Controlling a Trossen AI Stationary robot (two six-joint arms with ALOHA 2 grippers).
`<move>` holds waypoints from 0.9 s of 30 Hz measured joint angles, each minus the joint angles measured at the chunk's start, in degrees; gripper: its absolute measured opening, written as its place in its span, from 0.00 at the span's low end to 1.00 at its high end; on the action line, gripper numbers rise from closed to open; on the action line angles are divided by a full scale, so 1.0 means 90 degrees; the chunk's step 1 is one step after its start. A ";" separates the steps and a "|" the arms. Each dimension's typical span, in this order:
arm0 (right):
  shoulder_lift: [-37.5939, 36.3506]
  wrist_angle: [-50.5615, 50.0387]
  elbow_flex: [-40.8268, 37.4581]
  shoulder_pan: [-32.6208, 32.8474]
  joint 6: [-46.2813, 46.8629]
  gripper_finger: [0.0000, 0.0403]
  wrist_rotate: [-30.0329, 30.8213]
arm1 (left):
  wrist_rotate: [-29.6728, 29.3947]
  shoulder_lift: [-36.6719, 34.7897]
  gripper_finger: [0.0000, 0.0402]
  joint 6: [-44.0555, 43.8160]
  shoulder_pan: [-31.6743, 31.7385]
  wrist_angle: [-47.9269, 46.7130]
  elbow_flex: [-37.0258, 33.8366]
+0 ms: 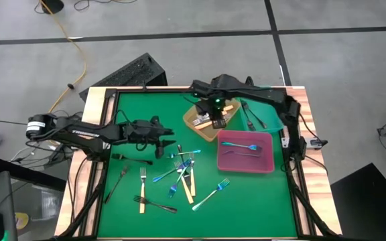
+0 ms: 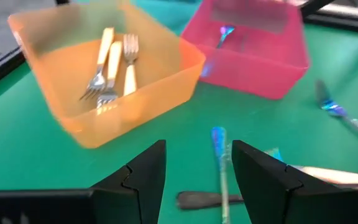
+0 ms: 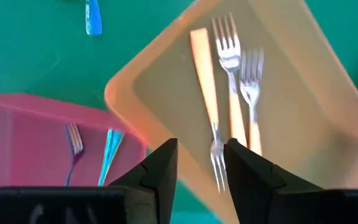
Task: Sort silverware by color (type)
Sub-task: Put the black fork into the blue bin
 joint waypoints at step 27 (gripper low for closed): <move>-0.5095 0.3792 -0.5012 0.0301 0.2379 0.38 -0.0837 | -0.1262 -0.2972 0.42 -0.0806 -0.2313 -0.1023 0.0001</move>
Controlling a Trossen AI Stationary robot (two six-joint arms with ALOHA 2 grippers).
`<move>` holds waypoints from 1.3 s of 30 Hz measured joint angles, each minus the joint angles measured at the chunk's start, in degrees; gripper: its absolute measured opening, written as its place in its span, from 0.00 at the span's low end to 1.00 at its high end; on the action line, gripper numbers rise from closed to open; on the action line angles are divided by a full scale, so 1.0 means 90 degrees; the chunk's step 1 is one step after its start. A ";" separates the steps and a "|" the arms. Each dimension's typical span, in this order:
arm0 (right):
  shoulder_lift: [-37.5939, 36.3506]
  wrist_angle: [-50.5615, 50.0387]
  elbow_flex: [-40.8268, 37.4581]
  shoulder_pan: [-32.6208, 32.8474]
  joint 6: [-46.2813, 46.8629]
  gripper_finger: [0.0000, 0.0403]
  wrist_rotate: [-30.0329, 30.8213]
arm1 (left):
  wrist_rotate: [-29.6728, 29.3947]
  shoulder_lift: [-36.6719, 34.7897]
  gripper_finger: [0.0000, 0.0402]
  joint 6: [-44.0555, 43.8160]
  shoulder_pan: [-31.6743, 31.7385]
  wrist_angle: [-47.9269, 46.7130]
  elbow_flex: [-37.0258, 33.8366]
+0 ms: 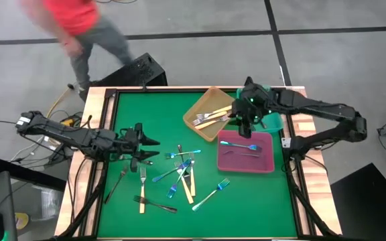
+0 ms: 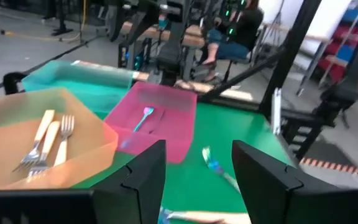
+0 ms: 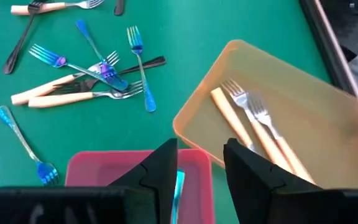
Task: Sort silverware by color (type)
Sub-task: Put the black fork into the blue bin
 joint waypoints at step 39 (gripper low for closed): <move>0.1445 0.2342 -0.0970 0.2882 0.1908 0.38 0.1166 | -0.0500 0.2590 0.42 -0.1074 -0.0852 -0.3476 0.1703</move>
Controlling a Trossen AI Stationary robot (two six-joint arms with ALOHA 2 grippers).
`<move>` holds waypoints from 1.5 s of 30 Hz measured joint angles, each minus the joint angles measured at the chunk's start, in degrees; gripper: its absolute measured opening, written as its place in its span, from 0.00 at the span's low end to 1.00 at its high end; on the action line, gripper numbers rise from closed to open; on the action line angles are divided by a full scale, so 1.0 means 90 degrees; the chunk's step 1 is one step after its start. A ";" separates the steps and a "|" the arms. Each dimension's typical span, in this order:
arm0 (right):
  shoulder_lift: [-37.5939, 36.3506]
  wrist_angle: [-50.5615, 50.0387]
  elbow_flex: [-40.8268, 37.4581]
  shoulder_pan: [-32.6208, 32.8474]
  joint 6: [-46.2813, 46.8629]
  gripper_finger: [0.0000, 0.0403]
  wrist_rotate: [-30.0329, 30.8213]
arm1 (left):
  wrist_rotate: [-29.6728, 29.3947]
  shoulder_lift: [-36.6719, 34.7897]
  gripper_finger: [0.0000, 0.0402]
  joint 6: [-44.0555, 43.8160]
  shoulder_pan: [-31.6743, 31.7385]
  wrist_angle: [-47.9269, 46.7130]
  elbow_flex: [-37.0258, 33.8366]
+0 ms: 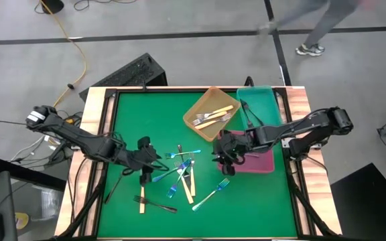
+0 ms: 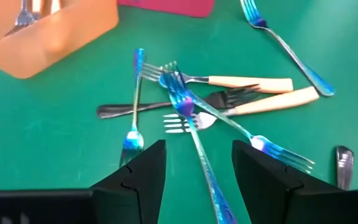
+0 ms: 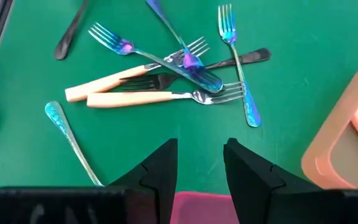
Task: Sort silverware by color (type)
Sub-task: Put the black fork into the blue bin
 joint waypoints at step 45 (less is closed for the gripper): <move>-0.0032 0.0331 0.0002 -0.0461 -0.0395 0.38 0.0049 | 0.2128 0.1045 0.42 -0.4974 -0.0873 -0.3595 -0.0104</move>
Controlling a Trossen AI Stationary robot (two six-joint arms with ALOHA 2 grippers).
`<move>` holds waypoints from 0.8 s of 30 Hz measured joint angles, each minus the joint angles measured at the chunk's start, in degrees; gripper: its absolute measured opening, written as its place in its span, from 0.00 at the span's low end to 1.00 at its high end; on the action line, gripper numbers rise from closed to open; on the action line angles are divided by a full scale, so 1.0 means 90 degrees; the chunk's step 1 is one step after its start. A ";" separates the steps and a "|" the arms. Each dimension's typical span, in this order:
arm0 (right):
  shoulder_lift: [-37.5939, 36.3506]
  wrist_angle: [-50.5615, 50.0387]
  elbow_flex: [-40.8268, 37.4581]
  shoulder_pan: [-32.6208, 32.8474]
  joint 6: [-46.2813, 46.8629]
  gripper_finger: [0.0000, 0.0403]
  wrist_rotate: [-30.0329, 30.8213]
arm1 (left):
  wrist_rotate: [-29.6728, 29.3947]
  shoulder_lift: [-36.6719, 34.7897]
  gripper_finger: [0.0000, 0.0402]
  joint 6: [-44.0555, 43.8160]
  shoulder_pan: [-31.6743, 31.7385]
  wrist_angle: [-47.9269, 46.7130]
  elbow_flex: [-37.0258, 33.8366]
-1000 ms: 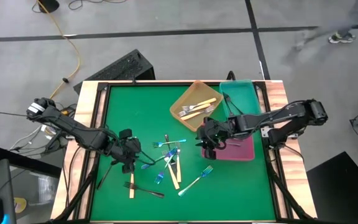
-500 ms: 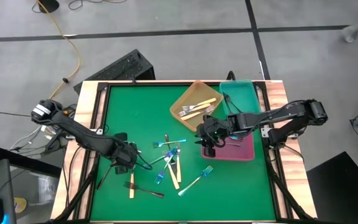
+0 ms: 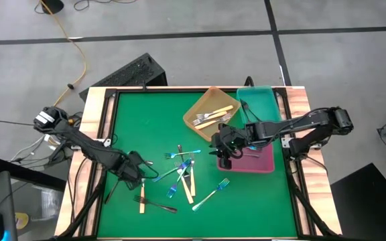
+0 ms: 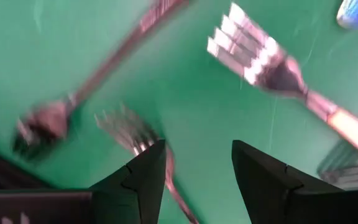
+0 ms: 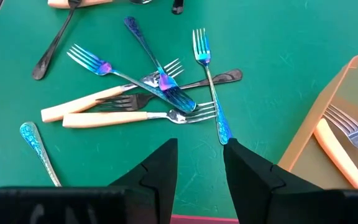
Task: Sort silverware by color (type)
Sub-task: Put the black fork into the blue bin
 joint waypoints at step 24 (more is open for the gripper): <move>0.0000 -0.0016 0.0000 0.0089 0.0002 0.38 -0.0008 | 0.0327 0.0000 0.41 -0.2759 -0.1550 0.0149 -0.0253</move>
